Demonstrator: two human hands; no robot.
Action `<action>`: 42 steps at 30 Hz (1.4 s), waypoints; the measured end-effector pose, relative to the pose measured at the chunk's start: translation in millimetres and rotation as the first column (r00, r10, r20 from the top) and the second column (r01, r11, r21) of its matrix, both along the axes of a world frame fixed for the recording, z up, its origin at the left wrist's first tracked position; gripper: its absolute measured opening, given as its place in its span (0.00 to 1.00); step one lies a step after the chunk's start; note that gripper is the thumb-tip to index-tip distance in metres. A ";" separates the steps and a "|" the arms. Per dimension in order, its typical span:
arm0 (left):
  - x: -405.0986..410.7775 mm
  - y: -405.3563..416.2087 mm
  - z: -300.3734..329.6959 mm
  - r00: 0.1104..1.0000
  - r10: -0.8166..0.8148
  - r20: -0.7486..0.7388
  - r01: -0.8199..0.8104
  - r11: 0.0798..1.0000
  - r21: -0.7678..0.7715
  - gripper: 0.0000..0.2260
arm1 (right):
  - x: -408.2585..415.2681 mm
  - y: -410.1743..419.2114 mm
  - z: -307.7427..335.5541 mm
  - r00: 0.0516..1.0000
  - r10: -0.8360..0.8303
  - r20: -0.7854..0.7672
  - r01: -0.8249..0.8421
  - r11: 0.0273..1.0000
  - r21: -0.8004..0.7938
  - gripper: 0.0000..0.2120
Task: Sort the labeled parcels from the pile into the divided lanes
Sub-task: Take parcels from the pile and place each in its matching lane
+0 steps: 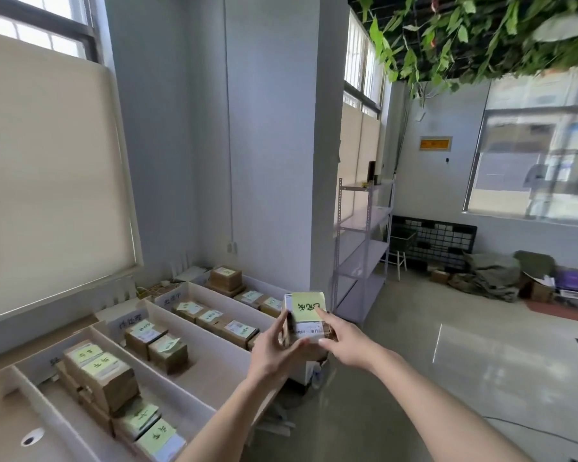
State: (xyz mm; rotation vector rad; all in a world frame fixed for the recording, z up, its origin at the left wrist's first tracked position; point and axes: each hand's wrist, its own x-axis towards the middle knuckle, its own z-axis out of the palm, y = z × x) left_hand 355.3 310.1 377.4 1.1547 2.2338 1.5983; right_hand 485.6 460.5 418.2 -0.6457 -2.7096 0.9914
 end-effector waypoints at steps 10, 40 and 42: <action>-73.0 159.1 -20.8 0.992 -0.126 0.005 0.126 0.990 -0.065 0.38 | -63.6 156.1 -21.0 0.994 -0.064 0.088 0.064 0.998 0.002 0.35; -471.6 416.3 -43.7 0.970 0.235 0.062 -0.230 0.970 -0.083 0.39 | -517.1 448.5 -36.1 0.947 0.293 0.130 -0.285 0.956 -0.077 0.35; -499.9 429.1 -53.4 0.952 0.298 0.066 -0.292 0.953 -0.086 0.39 | -561.1 467.7 -46.6 0.923 0.358 0.141 -0.352 0.934 -0.064 0.34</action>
